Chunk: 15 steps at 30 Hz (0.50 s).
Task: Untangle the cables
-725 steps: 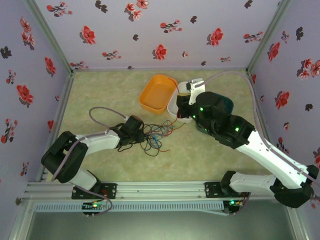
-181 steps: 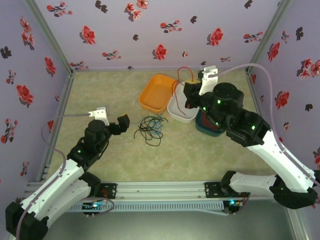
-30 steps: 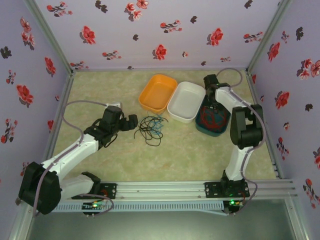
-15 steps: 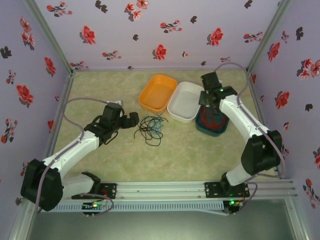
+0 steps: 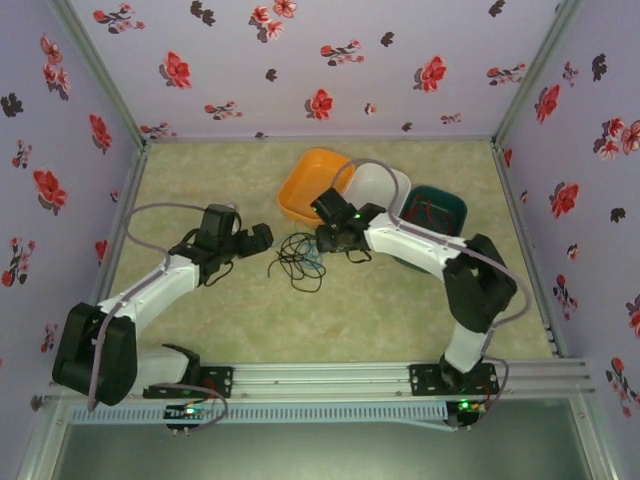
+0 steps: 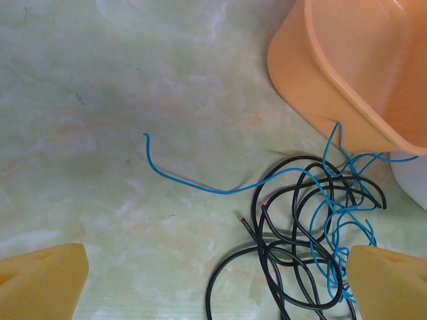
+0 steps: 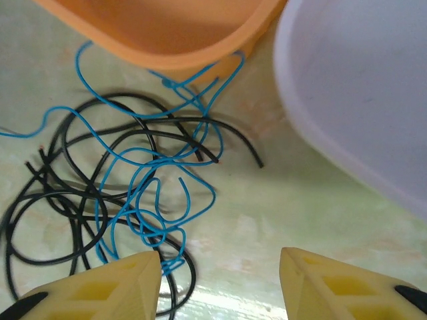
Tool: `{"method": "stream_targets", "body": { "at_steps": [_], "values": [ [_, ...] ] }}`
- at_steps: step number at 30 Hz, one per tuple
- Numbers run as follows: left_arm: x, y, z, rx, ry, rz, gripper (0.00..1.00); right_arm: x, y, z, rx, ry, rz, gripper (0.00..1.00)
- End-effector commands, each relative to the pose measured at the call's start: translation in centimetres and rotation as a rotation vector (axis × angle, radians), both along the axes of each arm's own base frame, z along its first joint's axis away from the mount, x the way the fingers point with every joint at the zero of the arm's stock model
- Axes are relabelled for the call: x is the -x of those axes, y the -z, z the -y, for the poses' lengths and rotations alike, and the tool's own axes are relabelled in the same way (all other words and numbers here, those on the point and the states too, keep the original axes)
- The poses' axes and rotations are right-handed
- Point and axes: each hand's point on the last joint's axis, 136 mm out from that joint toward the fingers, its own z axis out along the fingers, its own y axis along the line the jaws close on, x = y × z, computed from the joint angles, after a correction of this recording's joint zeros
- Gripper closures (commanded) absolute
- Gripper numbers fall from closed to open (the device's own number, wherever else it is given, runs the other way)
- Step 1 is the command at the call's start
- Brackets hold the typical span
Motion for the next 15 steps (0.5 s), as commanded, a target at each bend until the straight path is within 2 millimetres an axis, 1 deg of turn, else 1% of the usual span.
{"method": "stream_targets", "body": {
  "at_steps": [1,3,6,8,10,11,12,15],
  "values": [
    [-0.1,0.2,0.1,0.045,-0.018,0.002,0.00,-1.1,0.5,-2.5,-0.036,-0.024,0.008,0.48],
    [-0.1,0.3,-0.1,0.052,-0.035,0.011,0.00,-1.4,1.7,-3.5,-0.027,-0.052,-0.006,0.48],
    [-0.1,0.4,-0.4,0.062,-0.056,0.018,0.00,-1.7,3.5,-4.5,-0.014,-0.076,-0.028,0.49],
    [-0.1,0.4,-0.5,0.064,-0.064,0.017,0.00,-1.8,4.6,-5.0,-0.010,-0.090,-0.042,0.53],
    [-0.1,0.5,-0.6,0.066,-0.075,0.015,0.00,-1.7,5.6,-5.3,-0.008,-0.105,-0.059,0.63],
    [-0.1,0.6,-0.7,0.065,-0.083,0.015,0.00,-1.4,6.3,-5.5,-0.008,-0.114,-0.076,0.70],
    [-0.2,0.5,-0.8,0.065,-0.091,0.018,0.00,-1.2,6.7,-5.7,-0.016,-0.120,-0.093,0.76],
    [-0.2,0.5,-1.0,0.078,-0.117,0.014,0.00,0.2,6.7,-6.4,-0.033,-0.154,-0.120,0.91]
  ]
}}
